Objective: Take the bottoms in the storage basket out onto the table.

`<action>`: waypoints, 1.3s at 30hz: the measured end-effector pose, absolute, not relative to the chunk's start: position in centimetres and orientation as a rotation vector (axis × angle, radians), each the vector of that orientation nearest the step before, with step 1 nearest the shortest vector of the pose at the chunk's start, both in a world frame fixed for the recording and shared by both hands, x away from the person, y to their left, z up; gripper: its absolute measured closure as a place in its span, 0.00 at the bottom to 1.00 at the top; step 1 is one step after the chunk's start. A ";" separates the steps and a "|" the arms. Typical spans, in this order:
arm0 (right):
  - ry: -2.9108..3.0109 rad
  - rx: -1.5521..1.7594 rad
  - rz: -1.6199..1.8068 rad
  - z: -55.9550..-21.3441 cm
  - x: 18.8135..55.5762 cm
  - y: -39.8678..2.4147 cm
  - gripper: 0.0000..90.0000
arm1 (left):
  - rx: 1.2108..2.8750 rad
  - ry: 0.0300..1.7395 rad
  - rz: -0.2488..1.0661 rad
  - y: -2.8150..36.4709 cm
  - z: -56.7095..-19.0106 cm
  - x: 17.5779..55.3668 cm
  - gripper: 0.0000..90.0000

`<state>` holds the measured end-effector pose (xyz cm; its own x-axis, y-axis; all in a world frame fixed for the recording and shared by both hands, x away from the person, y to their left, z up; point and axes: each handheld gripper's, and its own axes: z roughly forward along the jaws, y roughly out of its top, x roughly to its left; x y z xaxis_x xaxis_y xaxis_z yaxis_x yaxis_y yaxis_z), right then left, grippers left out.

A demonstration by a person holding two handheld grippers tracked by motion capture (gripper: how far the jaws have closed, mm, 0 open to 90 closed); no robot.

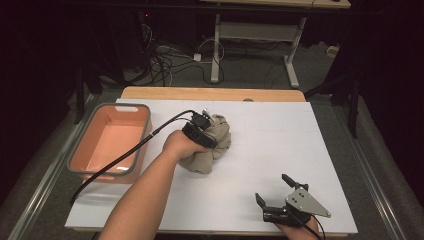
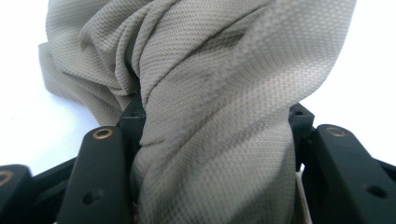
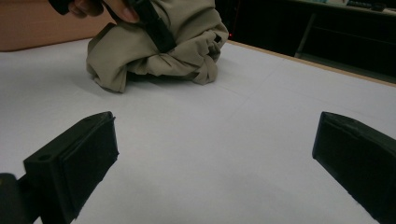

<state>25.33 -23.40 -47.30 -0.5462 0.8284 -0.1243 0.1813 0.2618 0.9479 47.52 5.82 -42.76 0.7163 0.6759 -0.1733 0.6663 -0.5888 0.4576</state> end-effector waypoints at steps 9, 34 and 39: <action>1.902 0.904 1.308 -47.2 25.6 -23.4 0.01 | 2.374 0.990 0.078 5.3 -44.3 47.3 0.40; 1.903 0.920 1.303 -47.4 25.6 -23.3 0.01 | 2.314 0.943 0.150 6.0 -45.2 46.1 0.00; 1.902 0.921 1.307 -47.4 25.6 -23.3 0.01 | 2.303 0.922 0.174 6.6 -44.6 45.4 0.00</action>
<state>25.59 -23.28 -47.37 -0.5456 0.8296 -0.1184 0.1867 0.2580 0.9479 45.36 6.56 -44.60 0.7446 0.6585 -0.1096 0.5732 -0.5465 0.6106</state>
